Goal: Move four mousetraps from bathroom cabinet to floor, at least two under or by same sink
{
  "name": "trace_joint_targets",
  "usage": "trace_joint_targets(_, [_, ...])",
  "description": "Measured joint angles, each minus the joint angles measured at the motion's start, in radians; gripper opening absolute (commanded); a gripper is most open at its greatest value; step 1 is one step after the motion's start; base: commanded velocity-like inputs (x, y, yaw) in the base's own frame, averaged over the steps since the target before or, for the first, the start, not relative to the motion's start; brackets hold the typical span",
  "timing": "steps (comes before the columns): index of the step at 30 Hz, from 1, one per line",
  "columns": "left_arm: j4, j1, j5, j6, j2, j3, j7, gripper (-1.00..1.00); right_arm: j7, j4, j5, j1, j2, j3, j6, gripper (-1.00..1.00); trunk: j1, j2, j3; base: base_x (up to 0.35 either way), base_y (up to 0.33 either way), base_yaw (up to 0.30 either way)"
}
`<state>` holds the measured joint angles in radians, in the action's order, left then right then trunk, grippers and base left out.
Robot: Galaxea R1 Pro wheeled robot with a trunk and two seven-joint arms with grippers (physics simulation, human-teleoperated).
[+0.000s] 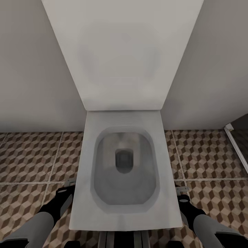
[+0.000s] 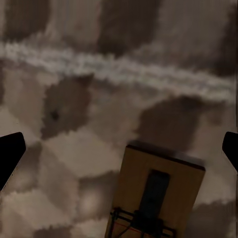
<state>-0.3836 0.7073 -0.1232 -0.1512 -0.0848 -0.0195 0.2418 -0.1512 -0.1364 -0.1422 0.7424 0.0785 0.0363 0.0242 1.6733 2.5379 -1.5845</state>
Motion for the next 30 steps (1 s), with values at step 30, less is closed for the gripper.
trace_joint_targets(30, [-0.06,0.0,0.0,-0.011,-0.001,0.001,0.0,1.0,-0.003,-0.002,0.002,0.0,0.0,0.001,-0.014,1.0,0.001,0.0,0.0,-0.267,0.0,0.0])
